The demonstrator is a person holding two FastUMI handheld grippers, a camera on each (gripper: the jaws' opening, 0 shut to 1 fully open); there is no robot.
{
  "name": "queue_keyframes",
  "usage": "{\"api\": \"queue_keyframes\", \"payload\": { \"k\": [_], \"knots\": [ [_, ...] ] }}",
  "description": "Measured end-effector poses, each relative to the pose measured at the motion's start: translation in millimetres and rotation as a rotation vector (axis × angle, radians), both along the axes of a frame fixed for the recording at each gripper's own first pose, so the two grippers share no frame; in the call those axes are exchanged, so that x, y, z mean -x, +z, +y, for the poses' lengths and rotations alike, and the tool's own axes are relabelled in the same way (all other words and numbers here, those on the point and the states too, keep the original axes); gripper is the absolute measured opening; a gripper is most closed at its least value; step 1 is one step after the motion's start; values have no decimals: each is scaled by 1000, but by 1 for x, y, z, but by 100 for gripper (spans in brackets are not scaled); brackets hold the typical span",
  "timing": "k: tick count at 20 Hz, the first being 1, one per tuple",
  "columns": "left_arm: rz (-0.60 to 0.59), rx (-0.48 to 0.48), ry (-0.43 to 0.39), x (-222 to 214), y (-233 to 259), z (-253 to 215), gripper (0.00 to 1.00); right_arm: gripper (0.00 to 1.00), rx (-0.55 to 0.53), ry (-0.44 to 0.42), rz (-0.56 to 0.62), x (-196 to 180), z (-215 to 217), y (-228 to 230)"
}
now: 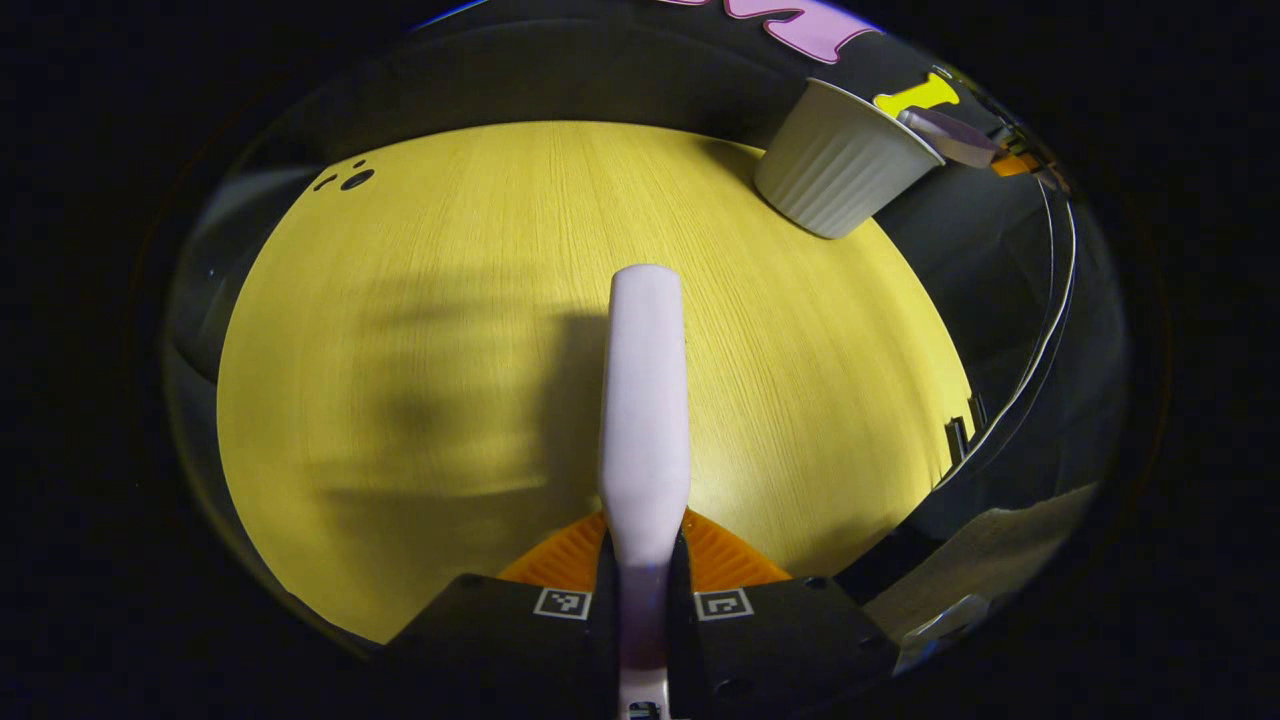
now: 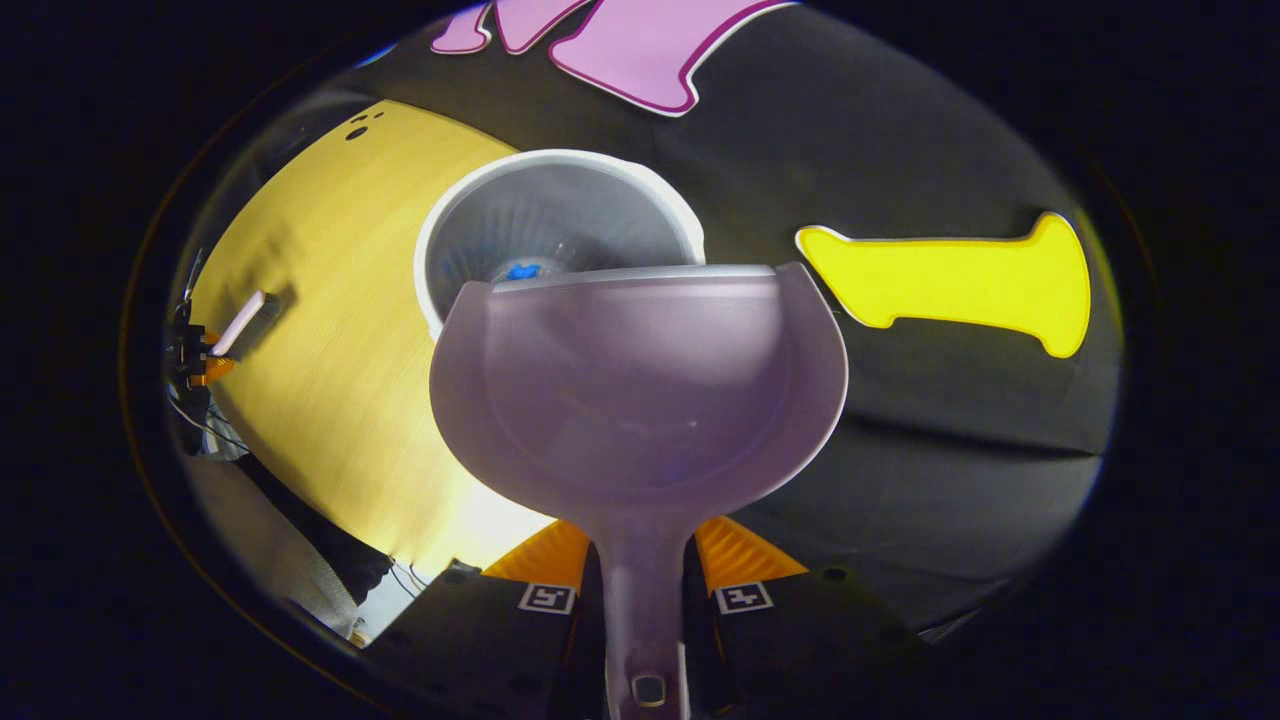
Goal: Pick up the small broom and dustpan from the desktop, sweep the trash into the dustpan with the broom, and then empty the trash into the garbage bin.
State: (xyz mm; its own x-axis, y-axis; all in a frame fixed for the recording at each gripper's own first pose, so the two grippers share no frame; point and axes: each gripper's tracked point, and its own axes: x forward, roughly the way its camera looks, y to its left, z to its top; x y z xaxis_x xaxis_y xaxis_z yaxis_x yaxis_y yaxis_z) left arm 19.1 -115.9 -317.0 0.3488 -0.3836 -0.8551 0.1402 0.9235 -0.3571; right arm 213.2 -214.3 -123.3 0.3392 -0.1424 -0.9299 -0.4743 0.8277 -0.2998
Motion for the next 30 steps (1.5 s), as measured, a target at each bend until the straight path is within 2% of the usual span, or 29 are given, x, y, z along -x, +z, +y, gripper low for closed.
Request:
{"api": "queue_keyframes", "payload": {
  "k": [2,3,5,6,9,11,12,15,16,19,20,21,27,28,29,30],
  "knots": [
    [0,-16,3,-2,-2,2,23,36,-53,-22,-37,5,2,8],
    [1,-20,4,-3,-2,5,23,32,-79,-22,-66,8,5,12],
    [5,-32,8,-5,-2,8,23,39,-136,-7,-114,25,16,25],
    [7,-40,10,-5,-2,10,23,36,-164,9,-128,36,24,30],
    [14,-64,8,-8,-3,17,23,36,-238,52,-156,74,56,35],
    [18,-78,7,-8,-4,20,23,36,-293,75,-151,104,82,30],
    [19,-85,7,-9,-5,23,23,32,-322,83,-135,120,96,24],
    [24,-101,9,-10,-6,29,23,39,-388,96,-86,168,135,-9],
    [26,-105,12,-10,-6,30,23,36,-395,91,-74,181,145,-24],
    [29,-111,24,-8,-7,34,23,36,-451,59,-16,217,178,-72],
    [31,-112,28,-8,-8,35,23,39,-471,41,13,228,189,-89],
    [28,-115,31,-9,-7,38,23,35,-484,35,29,236,197,-107],
    [22,-142,44,-8,-12,46,23,36,-501,-29,49,251,229,-202],
    [19,-153,42,-9,-14,46,23,39,-506,-45,46,250,234,-213],
    [17,-165,40,-10,-16,48,23,32,-510,-62,39,247,237,-224],
    [15,-174,40,-9,-16,48,23,36,-509,-73,26,245,238,-234]
  ]
}}
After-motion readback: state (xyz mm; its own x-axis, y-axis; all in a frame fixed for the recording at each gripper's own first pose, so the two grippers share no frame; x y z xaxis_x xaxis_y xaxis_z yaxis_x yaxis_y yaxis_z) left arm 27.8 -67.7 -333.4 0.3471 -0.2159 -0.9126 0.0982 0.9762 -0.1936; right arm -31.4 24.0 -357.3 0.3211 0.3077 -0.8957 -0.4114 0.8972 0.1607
